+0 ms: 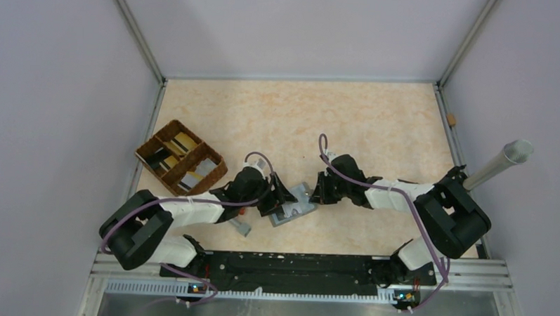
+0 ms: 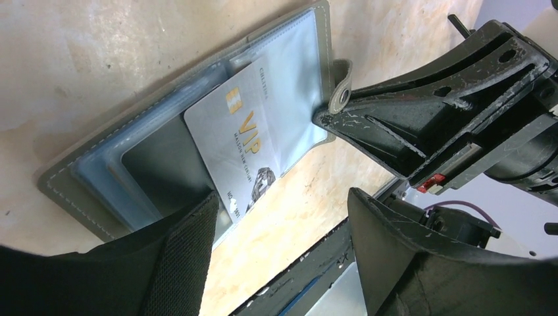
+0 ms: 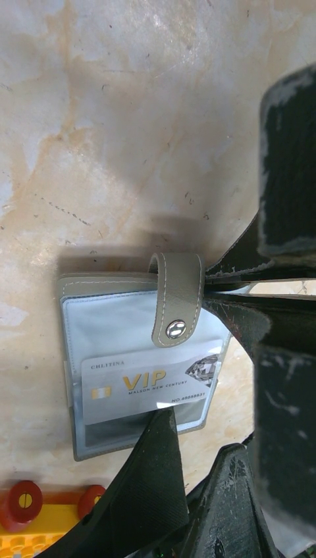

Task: Put the credit cards into the card holder
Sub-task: Insert the credit card into the card holder.

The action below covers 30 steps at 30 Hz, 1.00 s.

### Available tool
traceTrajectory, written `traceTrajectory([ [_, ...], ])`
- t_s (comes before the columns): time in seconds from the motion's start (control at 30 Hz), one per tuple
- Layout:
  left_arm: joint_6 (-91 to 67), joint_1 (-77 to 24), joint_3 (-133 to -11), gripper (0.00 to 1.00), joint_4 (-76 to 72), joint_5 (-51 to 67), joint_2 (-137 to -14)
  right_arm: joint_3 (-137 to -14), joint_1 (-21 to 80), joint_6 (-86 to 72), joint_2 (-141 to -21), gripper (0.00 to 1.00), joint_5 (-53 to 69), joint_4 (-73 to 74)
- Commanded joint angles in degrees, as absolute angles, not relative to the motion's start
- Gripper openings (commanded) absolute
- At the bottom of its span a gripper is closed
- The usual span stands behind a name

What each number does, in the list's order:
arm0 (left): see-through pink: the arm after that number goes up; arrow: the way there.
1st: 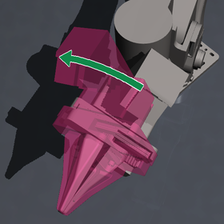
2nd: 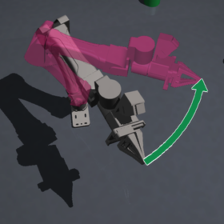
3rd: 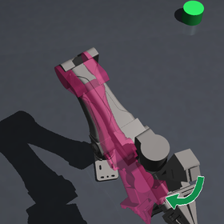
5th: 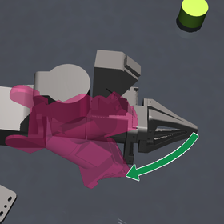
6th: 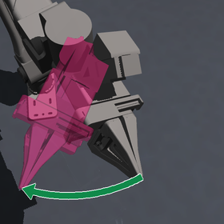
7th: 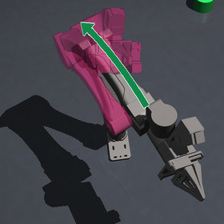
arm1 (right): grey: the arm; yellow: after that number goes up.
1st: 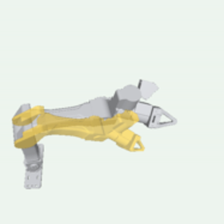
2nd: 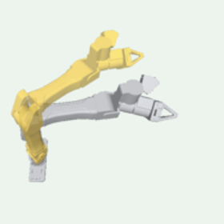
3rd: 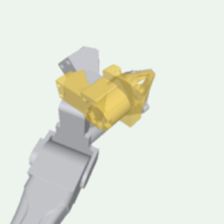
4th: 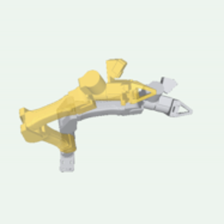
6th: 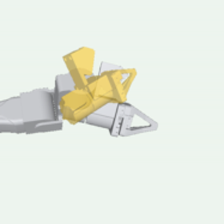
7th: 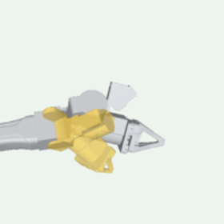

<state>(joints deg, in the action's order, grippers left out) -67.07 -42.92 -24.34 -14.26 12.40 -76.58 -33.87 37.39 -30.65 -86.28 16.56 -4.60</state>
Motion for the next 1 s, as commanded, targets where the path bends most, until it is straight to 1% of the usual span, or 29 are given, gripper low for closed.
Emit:
traceTrajectory([
  [0.0, -64.94, -43.24, -24.83, 0.73, -10.86, 11.82, -80.71, -34.65, 37.35, -29.43, -85.25, 0.0, 13.26, -2.63],
  [0.4, -62.74, -43.46, -32.22, 0.71, -12.51, 13.18, -89.04, -35.48, 37.35, -29.69, -85.01, 0.0, 14.66, -2.26],
  [0.43, -62.57, -43.46, -32.57, 0.71, -12.46, 13.12, -89.44, -35.58, 37.35, -29.83, -84.76, 0.01, 14.83, -2.18],
  [0.5, -62.05, -43.45, -33.64, 0.71, -11.81, 12.72, -89.88, -35.52, 37.35, -29.98, -84.06, 0.11, 14.87, -1.95],
  [0.57, -61.59, -43.48, -34.6, 0.71, -11.27, 12.49, -90.17, -35.48, 37.35, -30.01, -83.28, 0.18, 14.78, -1.57],
  [0.7, -61.96, -43.51, -35.23, 0.71, -11.69, 12.65, -90.2, -35.38, 37.35, -30.4, -81.69, 0.28, 14.92, -0.82],
  [0.83, -63.01, -43.59, -35.01, 0.71, -12.94, 12.52, -89.44, -34.56, 37.36, -31.72, -79.82, 0.35, 14.3, -1.07],
  [0.97, -64.27, -43.92, -34.55, 0.71, -15.36, 12.74, -89.42, -33.53, 37.35, -33.31, -79.17, 0.36, 14.37, -2.36],
])
